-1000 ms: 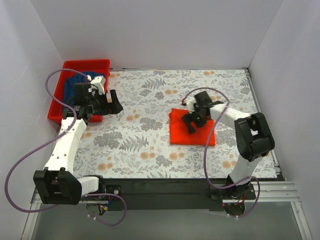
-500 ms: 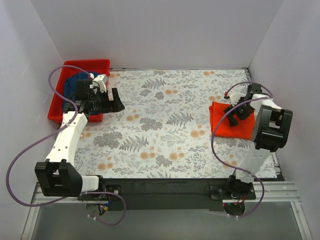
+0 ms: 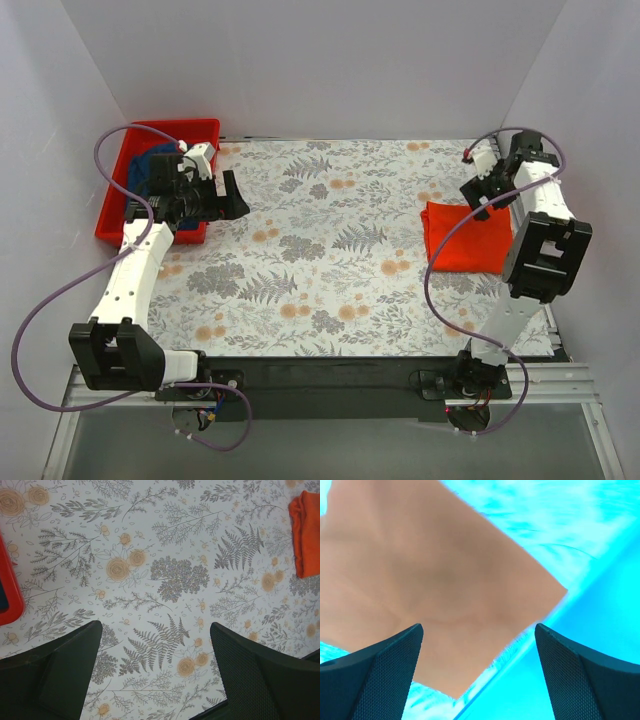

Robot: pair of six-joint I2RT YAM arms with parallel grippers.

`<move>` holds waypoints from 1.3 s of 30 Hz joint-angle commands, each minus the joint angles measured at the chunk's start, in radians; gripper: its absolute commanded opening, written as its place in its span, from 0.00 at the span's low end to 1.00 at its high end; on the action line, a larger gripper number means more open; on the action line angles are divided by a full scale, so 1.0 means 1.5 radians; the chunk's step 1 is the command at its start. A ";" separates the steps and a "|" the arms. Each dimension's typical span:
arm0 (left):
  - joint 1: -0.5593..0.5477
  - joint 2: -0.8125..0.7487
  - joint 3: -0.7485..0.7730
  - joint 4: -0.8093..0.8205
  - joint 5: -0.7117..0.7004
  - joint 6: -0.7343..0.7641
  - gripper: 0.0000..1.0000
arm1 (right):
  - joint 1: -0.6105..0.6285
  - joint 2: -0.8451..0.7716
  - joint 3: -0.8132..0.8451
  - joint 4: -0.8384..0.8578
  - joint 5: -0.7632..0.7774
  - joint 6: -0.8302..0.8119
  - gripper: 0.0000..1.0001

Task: Fold and stack the t-shirts
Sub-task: Neatly place the folded tshirt to the corner

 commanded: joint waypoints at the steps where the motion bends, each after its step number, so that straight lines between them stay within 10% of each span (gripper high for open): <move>1: 0.000 -0.022 0.013 -0.005 0.018 -0.006 0.89 | 0.004 -0.095 0.071 -0.066 0.040 0.160 0.98; 21: 0.000 -0.076 -0.016 -0.002 0.033 -0.012 0.90 | 0.002 -0.347 -0.486 0.099 0.075 0.379 0.98; 39: 0.000 -0.066 -0.024 0.004 0.035 -0.006 0.90 | 0.005 -0.156 -0.436 0.205 0.077 0.451 0.98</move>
